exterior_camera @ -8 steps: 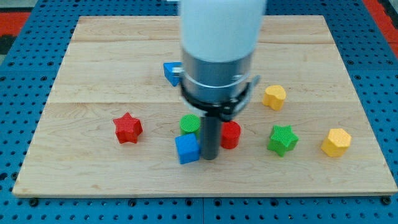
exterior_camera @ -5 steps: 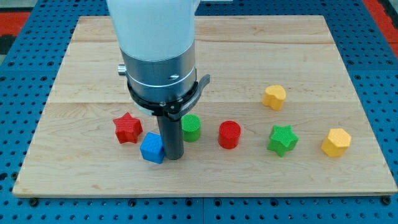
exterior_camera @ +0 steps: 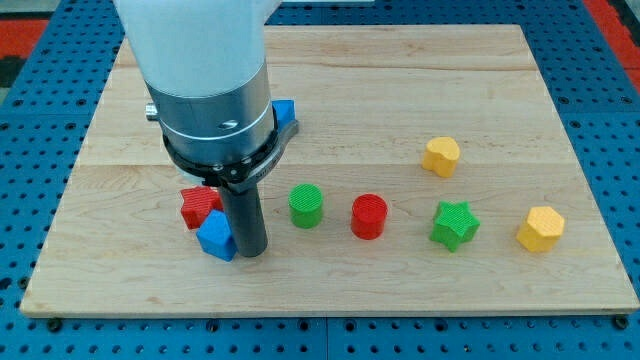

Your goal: Place the blue cube to the bottom of red star

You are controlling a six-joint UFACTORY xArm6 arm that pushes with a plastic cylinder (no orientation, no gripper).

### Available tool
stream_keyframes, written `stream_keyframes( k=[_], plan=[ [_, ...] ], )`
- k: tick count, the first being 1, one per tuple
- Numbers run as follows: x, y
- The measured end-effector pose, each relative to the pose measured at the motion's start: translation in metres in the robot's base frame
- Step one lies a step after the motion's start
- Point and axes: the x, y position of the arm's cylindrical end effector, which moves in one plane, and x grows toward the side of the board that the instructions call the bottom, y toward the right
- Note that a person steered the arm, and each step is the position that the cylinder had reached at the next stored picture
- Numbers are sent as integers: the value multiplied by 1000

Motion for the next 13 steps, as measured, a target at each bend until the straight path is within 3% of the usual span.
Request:
stream_keyframes(
  k=[9, 10, 12, 13],
  plan=[
    [0, -63],
    [-19, -62],
    [-87, -7],
    [-86, 56]
  ],
)
